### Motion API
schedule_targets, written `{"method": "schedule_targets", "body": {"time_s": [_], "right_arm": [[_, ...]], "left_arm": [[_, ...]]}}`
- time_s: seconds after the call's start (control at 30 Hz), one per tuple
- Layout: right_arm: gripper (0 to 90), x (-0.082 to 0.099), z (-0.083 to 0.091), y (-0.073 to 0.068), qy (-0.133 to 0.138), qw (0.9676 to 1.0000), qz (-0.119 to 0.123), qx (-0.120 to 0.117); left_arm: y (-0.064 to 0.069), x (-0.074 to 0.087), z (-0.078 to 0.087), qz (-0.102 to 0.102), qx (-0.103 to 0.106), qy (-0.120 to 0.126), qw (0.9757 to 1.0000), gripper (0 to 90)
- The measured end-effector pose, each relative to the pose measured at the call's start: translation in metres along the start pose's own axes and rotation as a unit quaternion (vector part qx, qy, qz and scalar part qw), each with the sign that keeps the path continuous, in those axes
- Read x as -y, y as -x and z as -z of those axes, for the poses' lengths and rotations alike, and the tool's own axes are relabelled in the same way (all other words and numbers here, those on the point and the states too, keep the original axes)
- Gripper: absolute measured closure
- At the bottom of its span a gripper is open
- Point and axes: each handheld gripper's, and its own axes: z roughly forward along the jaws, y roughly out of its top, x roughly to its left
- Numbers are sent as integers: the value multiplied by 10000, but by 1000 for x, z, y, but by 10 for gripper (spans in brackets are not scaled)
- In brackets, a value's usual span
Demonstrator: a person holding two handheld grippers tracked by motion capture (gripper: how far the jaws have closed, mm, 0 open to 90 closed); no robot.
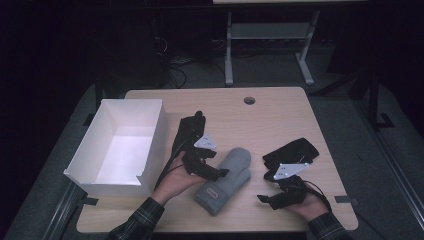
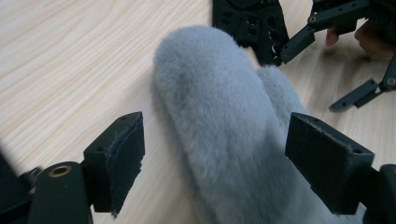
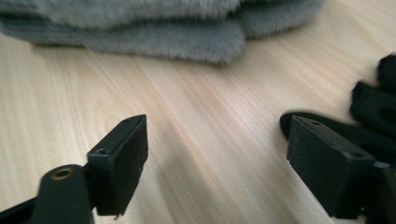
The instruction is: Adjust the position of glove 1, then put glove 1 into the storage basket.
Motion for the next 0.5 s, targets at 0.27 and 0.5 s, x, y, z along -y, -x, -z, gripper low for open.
{"method": "schedule_targets", "body": {"time_s": [0.27,0.5], "right_arm": [[149,2,-6,-3,2,9996,240,178],[138,5,-8,-4,109,9993,274,218]], "left_arm": [[0,9,-27,92,130,-235,9996,175],[-5,15,-37,125,248,-329,9991,164]]}}
